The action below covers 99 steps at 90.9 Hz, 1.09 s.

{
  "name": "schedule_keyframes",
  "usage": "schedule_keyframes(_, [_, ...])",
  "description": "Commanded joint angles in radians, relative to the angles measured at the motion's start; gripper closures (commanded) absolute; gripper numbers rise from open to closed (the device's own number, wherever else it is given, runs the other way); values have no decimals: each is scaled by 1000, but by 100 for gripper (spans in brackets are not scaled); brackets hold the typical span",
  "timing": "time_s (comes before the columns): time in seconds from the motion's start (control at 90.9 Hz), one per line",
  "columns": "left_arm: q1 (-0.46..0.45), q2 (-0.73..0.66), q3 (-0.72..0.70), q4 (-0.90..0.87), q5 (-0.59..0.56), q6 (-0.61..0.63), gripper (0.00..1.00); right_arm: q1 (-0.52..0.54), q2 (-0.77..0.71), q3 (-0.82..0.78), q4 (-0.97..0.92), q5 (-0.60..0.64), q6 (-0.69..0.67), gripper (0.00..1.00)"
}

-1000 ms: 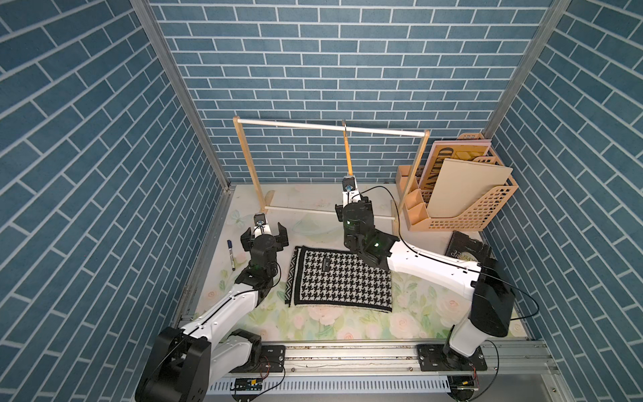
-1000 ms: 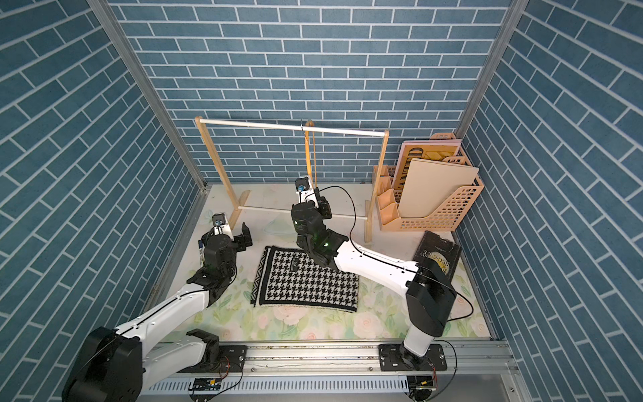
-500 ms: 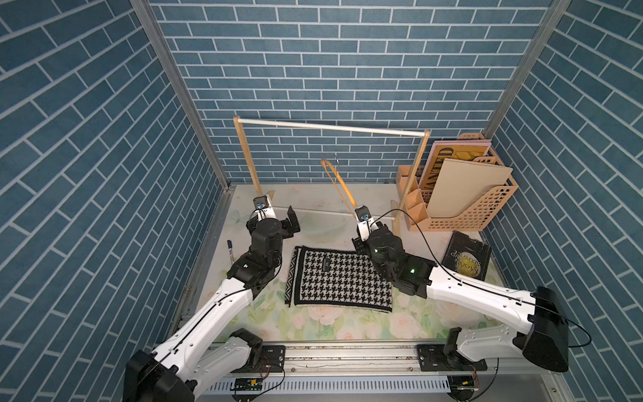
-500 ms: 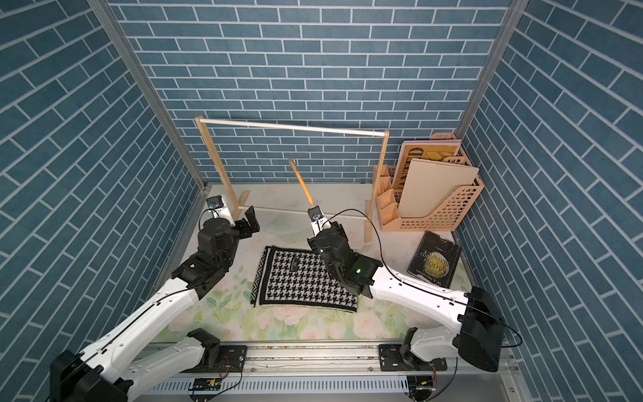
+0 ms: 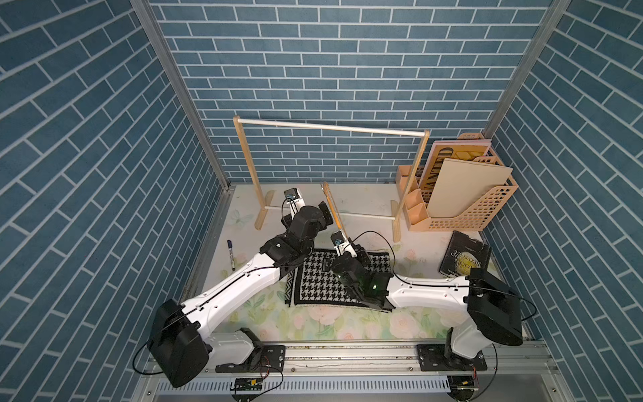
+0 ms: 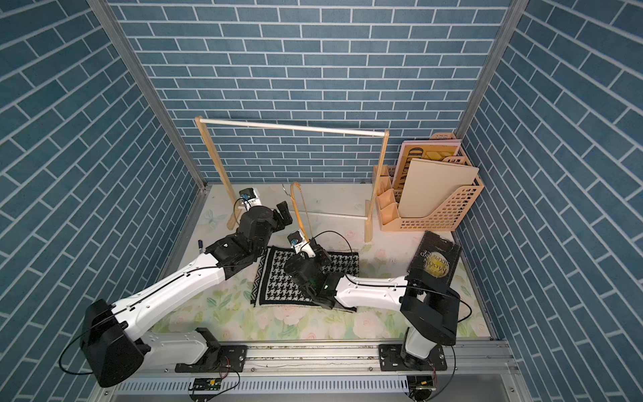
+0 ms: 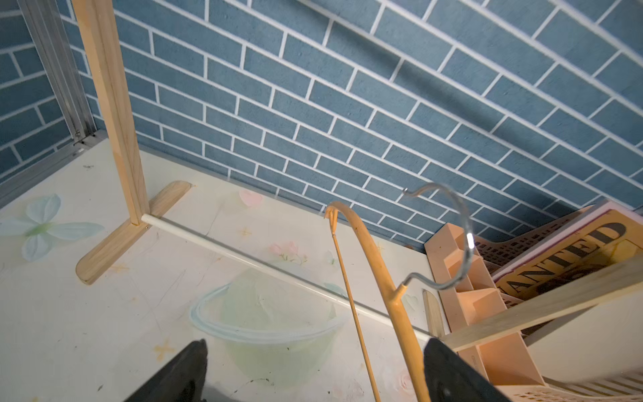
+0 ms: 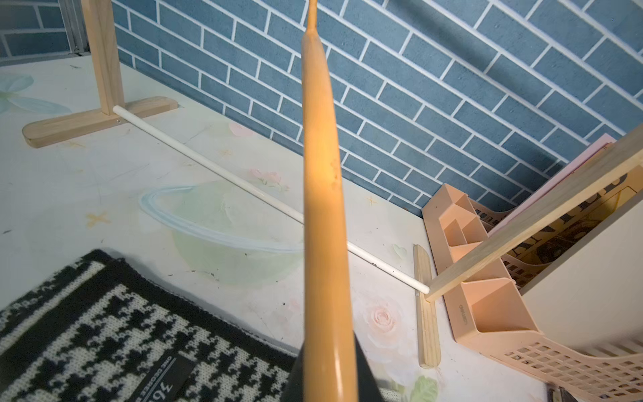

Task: Hang the scarf on the hanger
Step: Pick up the hanger from the clothesline.

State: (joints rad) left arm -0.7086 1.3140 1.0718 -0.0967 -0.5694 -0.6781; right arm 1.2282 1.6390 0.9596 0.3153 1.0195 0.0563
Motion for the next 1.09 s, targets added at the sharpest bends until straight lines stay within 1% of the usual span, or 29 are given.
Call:
schedule_keyframes(0.0, [-5,26,66,-2,-35,-48,1,7,12,50,110,70,31,100])
schedule_keyframes(0.11, [-5,89,137,-13,-34,-52,2,7,12,45,124,64,24,100])
schedule_keyframes(0.242, [-3,180,265,-84,-25,-51,3,7,7,40,126,59,17,100])
schedule_keyframes(0.341, [1,235,352,-132,10,-49,4,9,4,31,129,52,16,100])
schedule_keyframes(0.506, [34,295,440,-205,85,-47,5,15,6,21,156,45,-5,100])
schedule_keyframes(0.682, [68,338,496,-250,138,-51,17,23,8,30,167,45,-17,100])
schedule_keyframes(0.737, [71,354,516,-265,144,-51,24,23,6,31,167,45,-19,100])
schedule_keyframes(0.825, [74,371,534,-271,152,-52,31,26,5,31,167,47,-19,100])
schedule_keyframes(1.078, [78,395,556,-272,188,-70,35,27,7,17,188,45,-25,100])
